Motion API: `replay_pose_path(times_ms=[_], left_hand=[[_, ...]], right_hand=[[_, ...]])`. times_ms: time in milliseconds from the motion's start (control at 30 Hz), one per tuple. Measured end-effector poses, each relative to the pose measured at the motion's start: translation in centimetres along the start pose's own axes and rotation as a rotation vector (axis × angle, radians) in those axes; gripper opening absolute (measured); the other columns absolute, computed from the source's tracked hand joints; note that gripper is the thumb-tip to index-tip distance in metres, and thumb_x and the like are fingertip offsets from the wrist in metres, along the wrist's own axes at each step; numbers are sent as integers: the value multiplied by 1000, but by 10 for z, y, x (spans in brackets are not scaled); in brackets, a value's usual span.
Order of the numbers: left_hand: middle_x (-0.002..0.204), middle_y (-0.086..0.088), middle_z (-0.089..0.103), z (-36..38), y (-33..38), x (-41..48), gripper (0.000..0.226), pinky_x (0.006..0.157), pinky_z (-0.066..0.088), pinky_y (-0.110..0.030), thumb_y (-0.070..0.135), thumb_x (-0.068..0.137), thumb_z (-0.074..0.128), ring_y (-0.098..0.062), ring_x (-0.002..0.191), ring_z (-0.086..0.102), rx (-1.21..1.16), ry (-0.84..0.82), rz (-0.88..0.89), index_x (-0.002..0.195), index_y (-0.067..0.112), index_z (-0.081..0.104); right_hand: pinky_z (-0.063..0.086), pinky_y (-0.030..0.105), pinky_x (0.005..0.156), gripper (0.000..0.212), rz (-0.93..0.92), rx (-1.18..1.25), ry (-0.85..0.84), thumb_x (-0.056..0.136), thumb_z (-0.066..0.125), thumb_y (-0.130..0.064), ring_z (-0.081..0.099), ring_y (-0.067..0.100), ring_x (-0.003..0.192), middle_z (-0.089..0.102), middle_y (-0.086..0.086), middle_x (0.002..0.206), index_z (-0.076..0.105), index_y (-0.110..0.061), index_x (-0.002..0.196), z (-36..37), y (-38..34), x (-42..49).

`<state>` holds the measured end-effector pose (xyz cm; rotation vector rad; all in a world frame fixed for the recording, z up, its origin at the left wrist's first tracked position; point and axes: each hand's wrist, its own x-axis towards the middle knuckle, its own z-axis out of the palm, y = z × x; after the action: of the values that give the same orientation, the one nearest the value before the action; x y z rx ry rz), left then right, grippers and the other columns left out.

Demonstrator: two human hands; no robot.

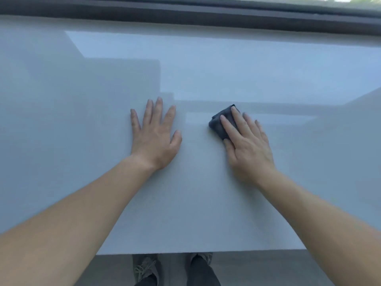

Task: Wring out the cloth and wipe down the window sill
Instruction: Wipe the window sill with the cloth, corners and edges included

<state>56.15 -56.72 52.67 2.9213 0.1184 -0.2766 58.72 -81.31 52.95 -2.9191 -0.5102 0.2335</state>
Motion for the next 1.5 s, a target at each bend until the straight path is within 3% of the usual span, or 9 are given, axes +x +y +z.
replay_pose_path(times_ms=[133, 367, 533, 733, 933, 1133, 1333, 1400, 1500], left_hand=[[166, -2, -13, 2, 1, 0, 71, 118, -13, -57, 52, 92, 15, -19, 151, -20, 21, -8, -16, 157, 27, 5], [167, -1, 3, 1, 4, 2, 74, 120, -11, -53, 55, 87, 20, -17, 153, -7, -54, 36, -42, 155, 26, 22], [159, -10, 26, -6, 8, 10, 72, 119, 2, -50, 54, 80, 33, -26, 149, 16, -71, 136, -30, 143, 20, 44], [166, -7, 2, -22, 6, 74, 75, 121, -10, -46, 51, 84, 29, -20, 153, -4, -77, 123, -15, 154, 22, 26], [164, -8, -19, -31, -7, 136, 85, 118, -17, -51, 61, 81, 20, -20, 149, -24, 16, -10, -57, 157, 29, -1], [165, -8, -16, -23, -8, 137, 83, 119, -13, -52, 61, 83, 13, -21, 150, -22, 38, 9, -38, 157, 29, -3], [165, -11, -16, -26, -7, 137, 82, 119, -11, -54, 60, 83, 10, -23, 150, -23, 54, 20, -27, 158, 27, -4], [165, -11, -14, -25, -6, 138, 83, 119, -10, -54, 60, 83, 11, -23, 150, -21, 52, 28, -28, 158, 26, -1], [165, -12, -12, -25, -8, 138, 83, 120, -8, -54, 60, 83, 12, -24, 151, -19, 46, 38, -29, 158, 26, 2]], right_hand=[[12, 47, 121, 56, 352, 69, 95, 101, 29, -34, 8, 29, 151, 3, -2, 167, 18, -31, 156, -15, 23, 60], [8, 46, 123, 55, -159, 22, -4, 100, 38, -31, 13, 29, 150, 11, -4, 166, 26, -32, 154, -7, 7, 56], [6, 47, 123, 58, 272, 62, 54, 101, 31, -34, 5, 30, 151, 1, -1, 167, 15, -32, 156, -25, 35, 117], [8, 47, 122, 56, -246, -9, -27, 101, 37, -35, 11, 30, 151, 10, -3, 166, 23, -32, 155, -14, 0, 106], [8, 46, 122, 58, 257, 15, 69, 101, 28, -37, 7, 31, 151, 1, 1, 167, 13, -30, 157, -34, 43, 188], [13, 49, 122, 57, -257, -37, -11, 98, 31, -38, 16, 32, 150, 14, -2, 165, 26, -31, 154, -19, 1, 165], [8, 46, 122, 57, 384, 23, 96, 102, 29, -34, 7, 32, 151, 1, 5, 166, 14, -28, 157, -34, 29, 236], [10, 47, 122, 58, 269, -3, 100, 101, 31, -35, 8, 33, 150, 2, 8, 166, 15, -27, 157, -28, 1, 240], [17, 50, 120, 57, -248, -59, 33, 99, 38, -33, 18, 34, 147, 15, 7, 164, 26, -27, 155, -21, -21, 237]])
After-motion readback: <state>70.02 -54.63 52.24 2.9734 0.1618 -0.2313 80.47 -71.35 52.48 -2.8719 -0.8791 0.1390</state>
